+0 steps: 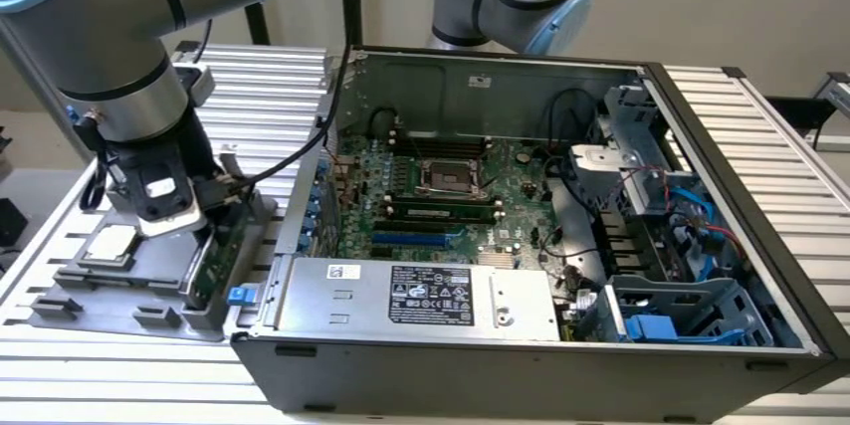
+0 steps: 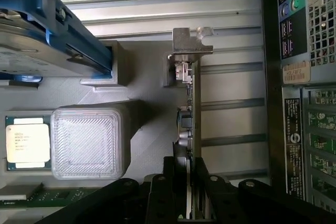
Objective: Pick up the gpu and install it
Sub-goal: 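Pick up the gpu and move the gpu toward the slot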
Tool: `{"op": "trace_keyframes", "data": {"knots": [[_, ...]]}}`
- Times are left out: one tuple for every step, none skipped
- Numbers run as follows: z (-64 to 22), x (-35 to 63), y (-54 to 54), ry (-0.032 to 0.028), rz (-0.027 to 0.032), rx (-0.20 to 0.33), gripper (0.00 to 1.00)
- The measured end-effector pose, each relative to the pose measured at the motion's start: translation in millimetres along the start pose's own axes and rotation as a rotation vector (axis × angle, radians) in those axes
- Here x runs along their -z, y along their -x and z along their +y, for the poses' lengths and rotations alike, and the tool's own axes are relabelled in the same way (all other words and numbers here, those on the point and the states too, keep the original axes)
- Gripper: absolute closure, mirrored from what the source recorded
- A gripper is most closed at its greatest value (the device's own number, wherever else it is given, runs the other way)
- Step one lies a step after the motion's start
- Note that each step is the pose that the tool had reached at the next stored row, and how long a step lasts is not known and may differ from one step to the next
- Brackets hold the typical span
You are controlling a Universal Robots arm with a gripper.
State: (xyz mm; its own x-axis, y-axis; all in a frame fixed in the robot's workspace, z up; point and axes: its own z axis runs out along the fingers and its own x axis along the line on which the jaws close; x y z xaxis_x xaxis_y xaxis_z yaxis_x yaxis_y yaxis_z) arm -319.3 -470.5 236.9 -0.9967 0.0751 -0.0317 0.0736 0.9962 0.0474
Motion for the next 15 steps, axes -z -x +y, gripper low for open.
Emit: {"op": "trace_keyframes", "data": {"knots": [[0.0,0.0,0.0,0.0003,0.0005,0.011,0.74],[0.0,0.0,0.0,0.0007,0.0011,0.022,0.74],[0.0,0.0,0.0,0.001,0.0017,0.031,0.74],[0.0,0.0,-0.1,0.0013,0.0022,0.041,0.74],[0.0,0.0,0.0,0.0016,0.0026,0.051,0.74],[0.0,0.0,0.0,0.002,0.003,0.061,0.74],[0.0,0.1,0.0,0.0022,0.0035,0.071,0.74],[0.0,0.1,0.0,0.0026,0.0042,0.084,0.74],[0.0,0.1,0.0,0.0027,0.0043,0.088,0.74],[0.0,0.1,0.0,0.0027,0.0044,0.088,0.74],[0.0,0.1,0.0,0.0028,0.0044,0.088,0.74],[0.0,0.1,0.0,0.0028,0.0044,0.088,0.74],[0.0,0.1,0.0,0.0027,0.0044,0.088,0.74],[0.0,0.0,0.0,0.0028,0.0044,0.088,0.74],[0.0,0.0,0.0,0.0028,0.0044,0.088,0.74]]}}
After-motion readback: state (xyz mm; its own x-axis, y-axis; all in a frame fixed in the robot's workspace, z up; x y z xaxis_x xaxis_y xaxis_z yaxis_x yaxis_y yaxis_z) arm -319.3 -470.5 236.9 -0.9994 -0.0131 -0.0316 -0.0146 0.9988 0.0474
